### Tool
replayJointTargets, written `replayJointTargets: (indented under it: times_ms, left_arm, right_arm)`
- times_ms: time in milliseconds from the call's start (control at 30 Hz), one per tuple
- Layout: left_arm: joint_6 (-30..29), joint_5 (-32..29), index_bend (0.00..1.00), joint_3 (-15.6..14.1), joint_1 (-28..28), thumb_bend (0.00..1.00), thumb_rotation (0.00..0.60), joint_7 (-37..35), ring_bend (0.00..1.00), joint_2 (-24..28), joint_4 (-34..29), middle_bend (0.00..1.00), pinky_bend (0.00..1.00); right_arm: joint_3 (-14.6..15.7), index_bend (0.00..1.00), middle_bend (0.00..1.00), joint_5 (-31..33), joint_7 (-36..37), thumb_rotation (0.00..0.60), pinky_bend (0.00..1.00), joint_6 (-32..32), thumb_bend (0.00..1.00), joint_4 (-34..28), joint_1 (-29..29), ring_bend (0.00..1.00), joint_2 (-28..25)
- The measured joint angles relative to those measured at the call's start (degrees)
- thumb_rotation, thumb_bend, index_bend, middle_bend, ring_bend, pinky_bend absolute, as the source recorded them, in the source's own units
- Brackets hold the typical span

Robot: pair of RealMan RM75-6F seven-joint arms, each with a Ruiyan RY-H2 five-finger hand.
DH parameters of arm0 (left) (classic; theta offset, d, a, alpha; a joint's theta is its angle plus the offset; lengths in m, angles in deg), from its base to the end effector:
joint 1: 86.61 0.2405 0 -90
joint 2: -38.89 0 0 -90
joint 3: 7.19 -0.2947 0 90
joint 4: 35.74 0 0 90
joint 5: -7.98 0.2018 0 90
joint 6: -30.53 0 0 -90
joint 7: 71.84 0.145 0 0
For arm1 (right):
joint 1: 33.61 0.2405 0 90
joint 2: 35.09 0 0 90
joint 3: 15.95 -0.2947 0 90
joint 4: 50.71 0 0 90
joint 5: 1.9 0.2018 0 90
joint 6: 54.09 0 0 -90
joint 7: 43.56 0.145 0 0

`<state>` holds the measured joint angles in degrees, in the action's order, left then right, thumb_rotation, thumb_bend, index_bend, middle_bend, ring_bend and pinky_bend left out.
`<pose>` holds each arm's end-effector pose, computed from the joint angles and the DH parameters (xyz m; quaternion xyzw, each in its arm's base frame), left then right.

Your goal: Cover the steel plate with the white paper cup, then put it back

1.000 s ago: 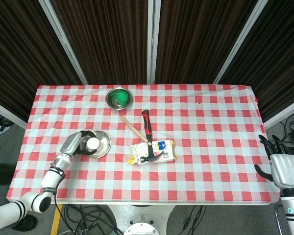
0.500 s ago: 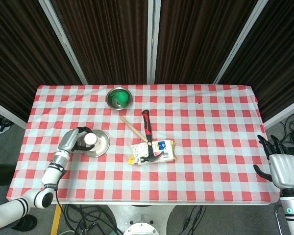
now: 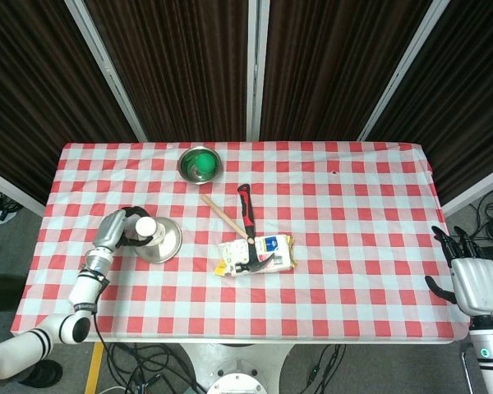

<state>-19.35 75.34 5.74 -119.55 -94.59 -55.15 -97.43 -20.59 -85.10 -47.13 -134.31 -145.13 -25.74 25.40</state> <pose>-0.2995 0.3768 -0.0030 -0.5316 -0.6054 -0.4321 0.4053 -0.3365 -0.2078 0.1984 0.6162 -0.3711 0.3574 0.5956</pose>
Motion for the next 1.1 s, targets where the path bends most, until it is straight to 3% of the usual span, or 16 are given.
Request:
replayJointTargets:
  times_ms: [333, 667, 967, 1100]
  left_arm:
    - [1.08, 5.48, 0.5, -3.28, 0.61, 0.25, 0.6, -2.63, 0.22, 4.27, -9.06, 0.38, 0.21]
    - [0.72, 0.2, 0.5, -0.19, 0.08, 0.25, 0.6, -0.97, 0.22, 1.13, -1.89, 0.38, 0.21]
    - [-0.02, 5.32, 0.5, -3.27, 0.96, 0.25, 0.6, -0.9, 0.22, 4.13, -9.36, 0.38, 0.21]
    - [-0.01, 4.96, 0.5, -3.29, 0.74, 0.25, 0.6, -0.09, 0.22, 4.14, -8.86, 0.38, 0.21]
  right_arm:
    - [-0.13, 0.07, 0.22, 0.27, -0.1, 0.6, 0.21, -0.1, 0.15, 0.01, -0.04, 0.04, -0.08]
    - [0.0, 0.07, 0.22, 0.04, -0.32, 0.6, 0.21, 0.11, 0.15, -0.28, 0.13, 0.04, -0.01]
    - [0.12, 0.07, 0.22, 0.03, -0.08, 0.6, 0.21, -0.14, 0.15, 0.0, -0.1, 0.04, -0.01]
    - [-0.05, 0.07, 0.22, 0.23, -0.19, 0.6, 0.21, 0.04, 0.15, -0.03, 0.07, 0.04, 0.0]
